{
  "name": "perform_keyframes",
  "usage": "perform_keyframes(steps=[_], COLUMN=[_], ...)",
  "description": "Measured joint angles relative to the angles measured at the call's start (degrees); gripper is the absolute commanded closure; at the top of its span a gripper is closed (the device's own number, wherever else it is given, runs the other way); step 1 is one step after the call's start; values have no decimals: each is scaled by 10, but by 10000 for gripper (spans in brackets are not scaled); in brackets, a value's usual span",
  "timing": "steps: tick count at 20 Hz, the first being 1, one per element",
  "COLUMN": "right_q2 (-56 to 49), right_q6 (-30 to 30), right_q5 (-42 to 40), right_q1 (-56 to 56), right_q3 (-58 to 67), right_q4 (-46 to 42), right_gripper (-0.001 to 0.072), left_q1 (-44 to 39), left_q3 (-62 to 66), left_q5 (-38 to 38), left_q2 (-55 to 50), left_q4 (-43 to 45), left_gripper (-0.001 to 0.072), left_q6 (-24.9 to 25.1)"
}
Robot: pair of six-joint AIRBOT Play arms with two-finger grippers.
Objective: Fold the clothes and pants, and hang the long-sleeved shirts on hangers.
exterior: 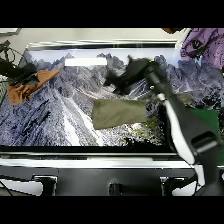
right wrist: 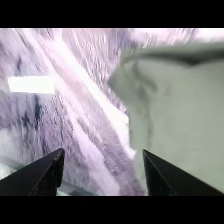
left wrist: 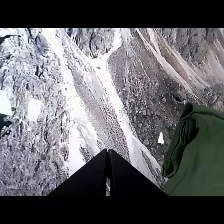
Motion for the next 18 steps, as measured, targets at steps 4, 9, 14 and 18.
perform_keyframes(steps=[4, 9, 14, 18], right_q2=[57, 80, 70, 36], right_q6=[-102, -239, -358, -425], right_q5=[-95, -169, -139, -83], right_q1=[-141, -323, -384, -366], right_q3=[-1, -76, -242, -334], right_q4=[-18, 6, 81, 142], right_gripper=[165, 158, 160, 170], left_q1=[-5, -6, -6, -6], left_q3=[0, 0, 0, 0], left_q5=[0, 0, 1, 2], left_q2=[0, 0, 0, 0], left_q4=[0, 0, 0, 1], left_gripper=[689, 689, 689, 689], left_q6=[0, 0, 0, 0])
